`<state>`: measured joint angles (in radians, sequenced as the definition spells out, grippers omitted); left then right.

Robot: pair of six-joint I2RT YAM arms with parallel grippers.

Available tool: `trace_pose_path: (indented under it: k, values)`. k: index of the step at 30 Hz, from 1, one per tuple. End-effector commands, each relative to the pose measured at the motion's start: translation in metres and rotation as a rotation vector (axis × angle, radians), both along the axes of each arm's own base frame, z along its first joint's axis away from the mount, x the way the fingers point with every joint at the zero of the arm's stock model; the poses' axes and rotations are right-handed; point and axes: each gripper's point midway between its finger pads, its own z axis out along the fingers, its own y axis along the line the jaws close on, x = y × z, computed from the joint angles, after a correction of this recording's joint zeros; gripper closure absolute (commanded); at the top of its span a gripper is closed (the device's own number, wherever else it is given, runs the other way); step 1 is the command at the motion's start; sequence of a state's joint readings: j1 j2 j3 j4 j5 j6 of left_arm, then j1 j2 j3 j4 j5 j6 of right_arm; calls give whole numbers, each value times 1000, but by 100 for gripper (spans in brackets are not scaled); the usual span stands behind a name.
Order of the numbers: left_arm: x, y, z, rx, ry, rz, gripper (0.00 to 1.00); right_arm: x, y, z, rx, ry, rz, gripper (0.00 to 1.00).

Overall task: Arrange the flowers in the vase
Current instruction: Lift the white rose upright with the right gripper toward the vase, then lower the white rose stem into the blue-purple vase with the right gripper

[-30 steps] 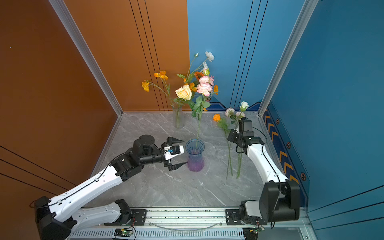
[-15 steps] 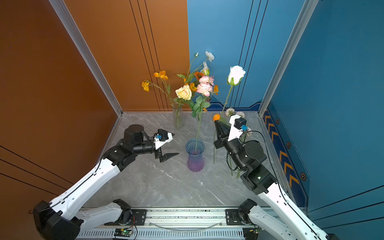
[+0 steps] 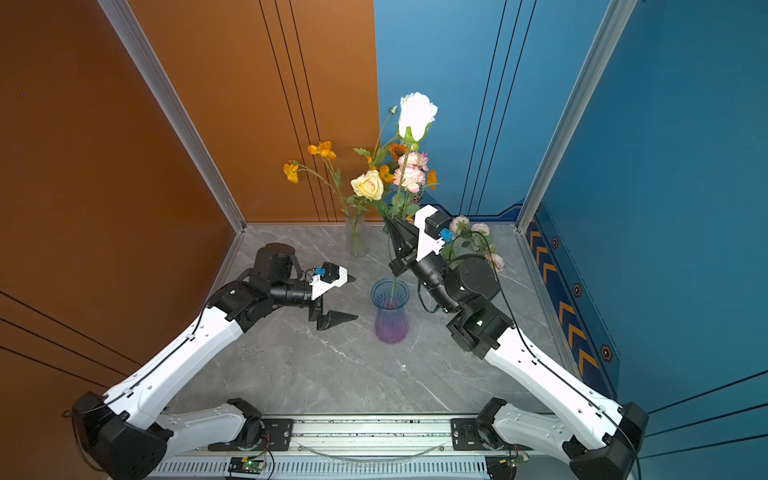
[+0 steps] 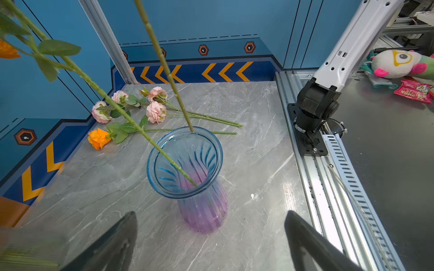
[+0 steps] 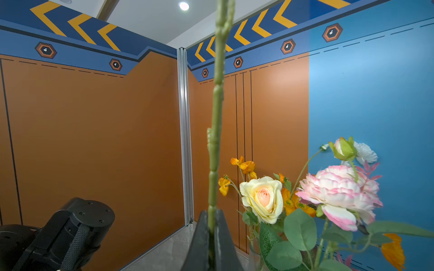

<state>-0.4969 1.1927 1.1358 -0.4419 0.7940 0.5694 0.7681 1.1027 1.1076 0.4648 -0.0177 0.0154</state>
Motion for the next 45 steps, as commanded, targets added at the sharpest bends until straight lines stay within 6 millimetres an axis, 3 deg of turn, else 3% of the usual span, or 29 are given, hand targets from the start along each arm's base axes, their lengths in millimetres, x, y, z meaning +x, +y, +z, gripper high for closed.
trace_pose_path:
  k: [1, 9, 17, 24, 31, 36, 41, 45]
  values:
    - [-8, 2, 7, -6, -30, -22, 2, -6, 33, -15, -71, -69, 96, 100]
    - [-9, 7, 15, -18, -65, -4, 2, 5, 60, -91, -231, -2, 132, 100]
    - [-7, 7, 13, -15, -62, -2, 2, 18, 55, -154, -259, 127, 93, 100]
    - [-7, 7, 12, -15, -56, -6, 2, 27, 47, -193, -289, 204, 42, 100]
    - [-7, 5, 9, -11, -49, -12, 2, 37, 35, -215, -277, 262, -17, 100]
    - [-7, 4, 8, -8, -46, -13, 2, 39, 27, -221, -280, 280, -46, 87]
    - [-7, 3, 7, -6, -43, -13, 2, 36, 23, -216, -276, 276, -47, 67]
    - [-7, 3, 6, -5, -40, -16, 2, 32, 19, -209, -266, 269, -47, 59]
